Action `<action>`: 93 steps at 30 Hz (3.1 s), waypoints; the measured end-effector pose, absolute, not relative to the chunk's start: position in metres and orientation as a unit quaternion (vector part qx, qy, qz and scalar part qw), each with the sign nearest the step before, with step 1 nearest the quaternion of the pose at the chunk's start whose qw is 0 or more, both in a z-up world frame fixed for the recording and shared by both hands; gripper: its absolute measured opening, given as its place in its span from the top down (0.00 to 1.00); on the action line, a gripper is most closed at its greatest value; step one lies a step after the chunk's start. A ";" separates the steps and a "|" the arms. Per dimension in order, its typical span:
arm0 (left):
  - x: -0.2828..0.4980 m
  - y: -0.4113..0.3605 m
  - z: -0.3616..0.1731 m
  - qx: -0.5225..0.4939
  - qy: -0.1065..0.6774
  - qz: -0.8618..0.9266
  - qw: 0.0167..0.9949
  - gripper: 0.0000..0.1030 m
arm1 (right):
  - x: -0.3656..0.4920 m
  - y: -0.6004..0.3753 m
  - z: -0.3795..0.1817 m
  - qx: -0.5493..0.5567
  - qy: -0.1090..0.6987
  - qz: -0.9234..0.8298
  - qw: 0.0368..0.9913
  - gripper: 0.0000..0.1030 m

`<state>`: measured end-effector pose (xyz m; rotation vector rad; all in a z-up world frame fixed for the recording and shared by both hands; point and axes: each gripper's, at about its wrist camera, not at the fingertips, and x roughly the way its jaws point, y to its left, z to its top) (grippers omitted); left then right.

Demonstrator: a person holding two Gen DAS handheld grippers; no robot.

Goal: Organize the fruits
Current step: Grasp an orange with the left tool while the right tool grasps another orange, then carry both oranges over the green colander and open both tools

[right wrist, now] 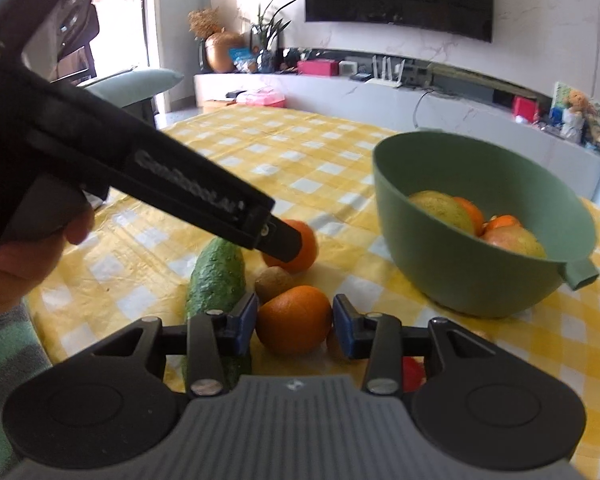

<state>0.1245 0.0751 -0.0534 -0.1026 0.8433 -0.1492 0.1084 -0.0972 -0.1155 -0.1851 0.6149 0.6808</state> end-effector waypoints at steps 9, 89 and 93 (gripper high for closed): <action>0.140 0.065 -0.066 -0.029 0.417 -0.065 0.906 0.32 | 0.106 -0.118 -0.105 -0.063 0.282 0.286 0.914 0.63; 0.154 0.016 -0.007 -0.017 0.333 -0.064 0.941 0.54 | 0.138 -0.186 -0.052 0.015 0.181 0.164 0.970 0.63; 0.173 0.001 -0.006 0.024 0.345 -0.051 0.937 0.54 | 0.155 -0.191 -0.054 0.028 0.197 0.162 0.966 0.63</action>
